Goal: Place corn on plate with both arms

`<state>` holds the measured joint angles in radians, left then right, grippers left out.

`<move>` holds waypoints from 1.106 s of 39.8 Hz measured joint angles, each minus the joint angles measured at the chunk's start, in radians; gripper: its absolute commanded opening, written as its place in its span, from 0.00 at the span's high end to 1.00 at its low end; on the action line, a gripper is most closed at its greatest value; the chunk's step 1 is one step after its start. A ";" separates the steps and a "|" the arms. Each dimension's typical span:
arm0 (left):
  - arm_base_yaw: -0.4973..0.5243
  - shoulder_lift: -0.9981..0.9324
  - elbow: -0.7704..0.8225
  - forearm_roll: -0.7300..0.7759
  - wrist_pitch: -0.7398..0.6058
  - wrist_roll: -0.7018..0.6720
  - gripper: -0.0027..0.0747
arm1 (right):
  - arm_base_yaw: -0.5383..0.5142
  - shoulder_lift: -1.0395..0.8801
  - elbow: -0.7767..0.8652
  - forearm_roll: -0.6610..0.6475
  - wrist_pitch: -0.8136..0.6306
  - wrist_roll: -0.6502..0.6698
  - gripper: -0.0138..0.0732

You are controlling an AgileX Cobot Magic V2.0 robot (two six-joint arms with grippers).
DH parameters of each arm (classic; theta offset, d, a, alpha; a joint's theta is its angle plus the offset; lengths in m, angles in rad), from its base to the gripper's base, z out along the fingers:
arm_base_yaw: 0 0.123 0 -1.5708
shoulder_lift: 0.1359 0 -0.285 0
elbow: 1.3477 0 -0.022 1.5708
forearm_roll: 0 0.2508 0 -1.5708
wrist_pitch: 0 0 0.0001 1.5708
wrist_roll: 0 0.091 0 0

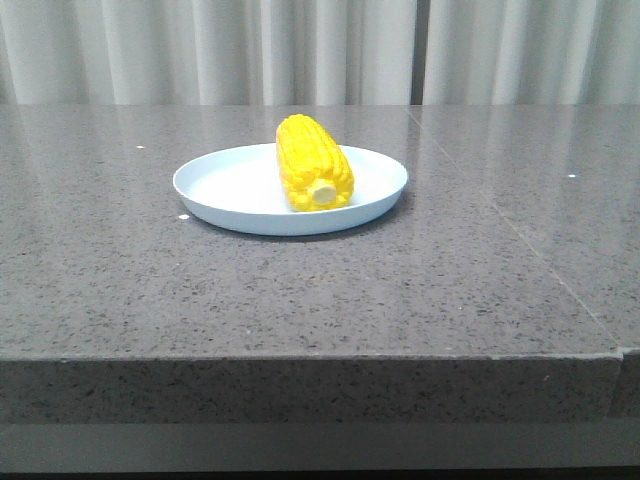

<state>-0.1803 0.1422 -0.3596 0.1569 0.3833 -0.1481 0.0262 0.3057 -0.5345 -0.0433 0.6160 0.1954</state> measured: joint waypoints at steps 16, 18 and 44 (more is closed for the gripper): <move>0.000 0.000 0.000 0.000 0.000 0.000 0.99 | 0.000 -0.105 0.051 -0.001 -0.044 0.000 0.92; 0.000 0.000 0.000 0.000 0.000 0.000 0.99 | 0.000 -0.107 0.051 -0.001 -0.044 0.000 0.92; 0.000 0.000 0.000 0.000 0.000 0.000 0.99 | 0.000 -0.107 0.055 -0.001 -0.046 0.000 0.92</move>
<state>-0.1803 0.1422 -0.3596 0.1569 0.3833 -0.1481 0.0262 0.1990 -0.4798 -0.0442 0.5704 0.1954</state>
